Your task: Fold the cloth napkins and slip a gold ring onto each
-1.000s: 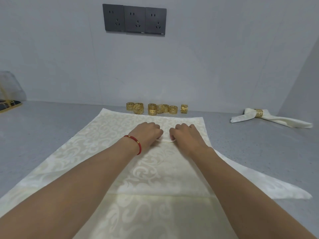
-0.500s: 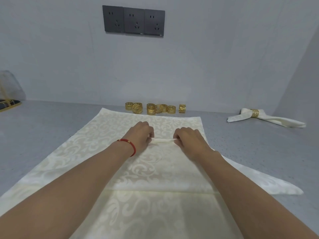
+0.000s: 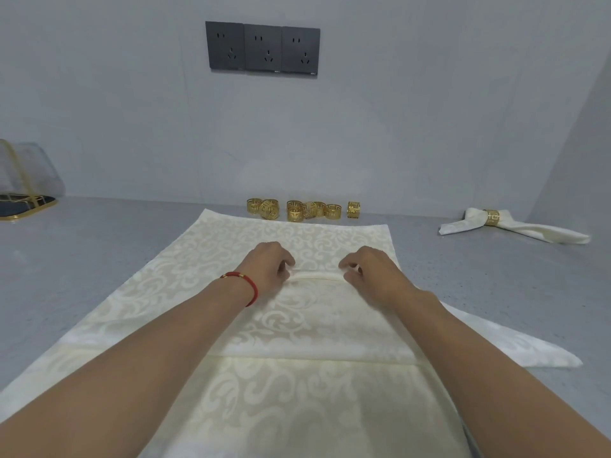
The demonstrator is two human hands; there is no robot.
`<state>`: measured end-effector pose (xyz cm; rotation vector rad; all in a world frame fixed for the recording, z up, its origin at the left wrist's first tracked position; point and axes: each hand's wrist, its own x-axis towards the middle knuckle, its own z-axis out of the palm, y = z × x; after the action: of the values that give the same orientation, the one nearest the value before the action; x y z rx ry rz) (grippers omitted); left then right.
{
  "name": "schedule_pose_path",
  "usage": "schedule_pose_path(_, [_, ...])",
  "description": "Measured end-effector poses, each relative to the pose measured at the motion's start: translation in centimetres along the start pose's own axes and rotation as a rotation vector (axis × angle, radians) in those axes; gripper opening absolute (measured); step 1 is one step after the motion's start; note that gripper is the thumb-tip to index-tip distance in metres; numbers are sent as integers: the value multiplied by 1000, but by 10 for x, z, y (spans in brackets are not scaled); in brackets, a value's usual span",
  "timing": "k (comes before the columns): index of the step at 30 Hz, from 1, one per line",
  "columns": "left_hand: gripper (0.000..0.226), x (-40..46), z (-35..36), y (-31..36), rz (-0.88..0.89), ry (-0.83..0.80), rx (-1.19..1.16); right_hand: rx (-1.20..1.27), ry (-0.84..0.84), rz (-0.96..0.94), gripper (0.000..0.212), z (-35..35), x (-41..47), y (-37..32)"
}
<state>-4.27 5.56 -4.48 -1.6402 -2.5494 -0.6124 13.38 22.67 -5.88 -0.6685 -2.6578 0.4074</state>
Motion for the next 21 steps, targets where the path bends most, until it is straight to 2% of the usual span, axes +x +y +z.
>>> schedule_pose_path(2, [19,-1,2,-1,34,-10,100,-90,21,-67,20,1,-3,1])
schedule_pose_path(5, [12,-6,0,3,131,37,318,-372,68,-215,11,-2,-8,-1])
schedule_pose_path(7, [14,-10,-4,7,200,37,410,-517,99,-352,25,-1,-14,-5])
schedule_pose_path(9, [27,-14,-5,7,292,22,501,-582,82,-447,36,-5,-20,-11])
schedule_pose_path(11, [34,-17,-7,6,354,-12,514,-572,31,-487,33,-8,-23,-13])
schedule_pose_path(12, [31,-19,-8,4,335,-35,446,-502,-5,-439,28,-9,-24,-12])
schedule_pose_path(14, [25,-22,-11,3,140,-88,178,-262,-59,-227,24,-13,-26,-6])
schedule_pose_path(15, [24,-24,-10,2,45,-58,23,-79,-30,-121,25,-14,-27,-2])
schedule_pose_path(17, [24,-24,-4,-1,-75,20,-120,152,66,34,21,-12,-27,5])
schedule_pose_path(19, [29,-24,0,0,-89,6,-91,117,49,32,18,-11,-28,5])
schedule_pose_path(21, [23,-23,0,3,-48,-6,42,-61,27,-60,16,-11,-31,2])
